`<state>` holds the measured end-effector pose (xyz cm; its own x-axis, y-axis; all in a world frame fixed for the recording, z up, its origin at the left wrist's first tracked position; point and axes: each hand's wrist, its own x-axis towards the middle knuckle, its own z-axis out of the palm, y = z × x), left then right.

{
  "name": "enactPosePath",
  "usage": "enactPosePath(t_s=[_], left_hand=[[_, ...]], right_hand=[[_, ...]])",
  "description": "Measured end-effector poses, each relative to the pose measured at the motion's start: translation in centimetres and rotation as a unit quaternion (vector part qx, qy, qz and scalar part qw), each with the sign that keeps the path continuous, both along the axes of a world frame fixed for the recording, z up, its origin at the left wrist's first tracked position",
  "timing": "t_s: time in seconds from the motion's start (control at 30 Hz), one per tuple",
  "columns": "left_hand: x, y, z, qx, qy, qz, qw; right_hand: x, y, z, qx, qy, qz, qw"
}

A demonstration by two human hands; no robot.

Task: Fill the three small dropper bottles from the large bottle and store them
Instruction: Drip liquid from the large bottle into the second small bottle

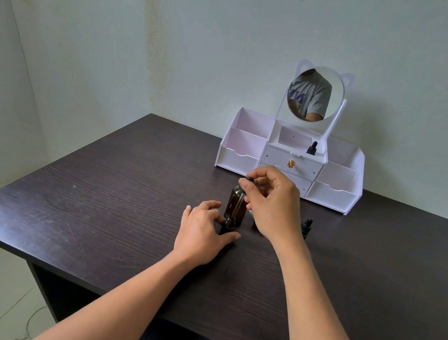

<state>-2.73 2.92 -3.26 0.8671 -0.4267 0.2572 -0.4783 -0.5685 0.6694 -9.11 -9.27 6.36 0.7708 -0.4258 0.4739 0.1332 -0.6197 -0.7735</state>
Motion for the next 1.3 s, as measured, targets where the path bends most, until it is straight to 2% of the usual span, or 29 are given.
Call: enactPosePath(t_s=[0.17,0.43,0.6,0.8,1.03,1.3], left_hand=[[-0.1,0.1,0.2,-0.003,0.005,0.001,1.000],[-0.2,0.3,0.3,-0.006,0.014,-0.004,1.000],[-0.2,0.2,0.4,-0.006,0.014,0.000,1.000],[-0.2,0.2,0.4,-0.001,0.015,0.001,1.000],[-0.1,0.1,0.2,0.002,0.009,0.005,1.000],[0.0,0.1,0.2,0.005,0.010,0.002,1.000]], right_hand=[[0.0,-0.1,0.2,0.016,-0.020,-0.003,1.000],[0.3,-1.0,3.1,0.027,-0.138,-0.040,0.989],[1.0,-1.4,3.6,0.017,-0.154,-0.041,0.987],[1.8,-1.6,3.1,0.004,-0.142,-0.037,0.989],[2.4,-1.4,2.5,0.005,-0.078,-0.033,0.996],[2.5,-1.4,2.3,-0.055,-0.044,-0.046,0.996]])
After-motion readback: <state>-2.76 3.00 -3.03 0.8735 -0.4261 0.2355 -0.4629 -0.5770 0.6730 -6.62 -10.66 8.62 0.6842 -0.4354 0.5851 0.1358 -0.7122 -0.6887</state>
